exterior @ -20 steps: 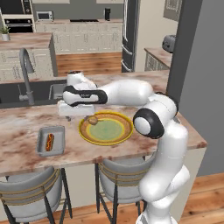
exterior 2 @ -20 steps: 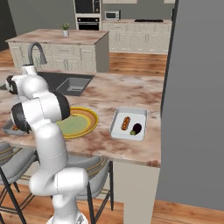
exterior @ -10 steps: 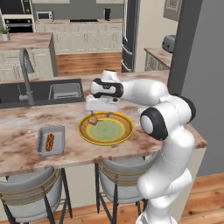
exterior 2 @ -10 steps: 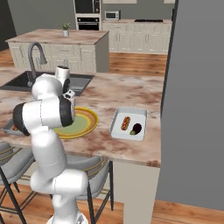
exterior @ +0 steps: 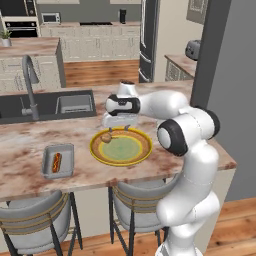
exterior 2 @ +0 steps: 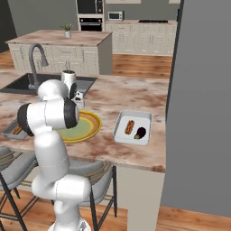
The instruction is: Place one cooked food and one vegetable from the large plate to each tupperware container.
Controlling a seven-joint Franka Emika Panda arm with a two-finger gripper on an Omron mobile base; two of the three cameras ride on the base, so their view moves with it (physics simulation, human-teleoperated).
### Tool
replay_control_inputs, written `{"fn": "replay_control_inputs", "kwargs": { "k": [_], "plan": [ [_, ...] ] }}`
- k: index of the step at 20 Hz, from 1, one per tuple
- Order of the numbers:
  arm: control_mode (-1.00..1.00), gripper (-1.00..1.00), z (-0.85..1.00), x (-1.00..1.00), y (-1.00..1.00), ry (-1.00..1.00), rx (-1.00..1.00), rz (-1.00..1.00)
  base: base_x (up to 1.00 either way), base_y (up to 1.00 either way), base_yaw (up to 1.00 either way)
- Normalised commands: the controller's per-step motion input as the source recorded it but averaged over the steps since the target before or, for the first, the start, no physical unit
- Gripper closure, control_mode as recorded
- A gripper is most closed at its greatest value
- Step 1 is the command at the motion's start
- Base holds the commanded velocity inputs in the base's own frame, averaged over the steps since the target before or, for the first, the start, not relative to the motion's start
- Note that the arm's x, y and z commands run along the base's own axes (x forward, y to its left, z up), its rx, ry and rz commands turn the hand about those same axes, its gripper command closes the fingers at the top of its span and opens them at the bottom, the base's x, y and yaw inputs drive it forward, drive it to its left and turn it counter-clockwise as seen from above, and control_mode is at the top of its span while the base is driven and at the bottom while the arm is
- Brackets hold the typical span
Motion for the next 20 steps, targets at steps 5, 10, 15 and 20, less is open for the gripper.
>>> {"fn": "replay_control_inputs", "kwargs": {
  "k": [5, 10, 15, 20],
  "plan": [
    [-1.0, -1.0, -0.36, 0.85, 0.02, -0.03, 0.0, 0.05, 0.0, 0.0, 0.0],
    [-1.0, -1.0, -0.24, 0.58, 0.01, 0.0, 0.0, 0.02, 0.0, 0.0, 0.0],
    [-1.0, -1.0, 0.0, 0.19, 0.28, 0.0, 0.0, 0.0, 0.0, 0.0, 0.0],
    [-1.0, -1.0, -0.01, 0.03, 0.27, 0.0, 0.0, 0.0, 0.0, 0.0, 0.0]
  ]
}}
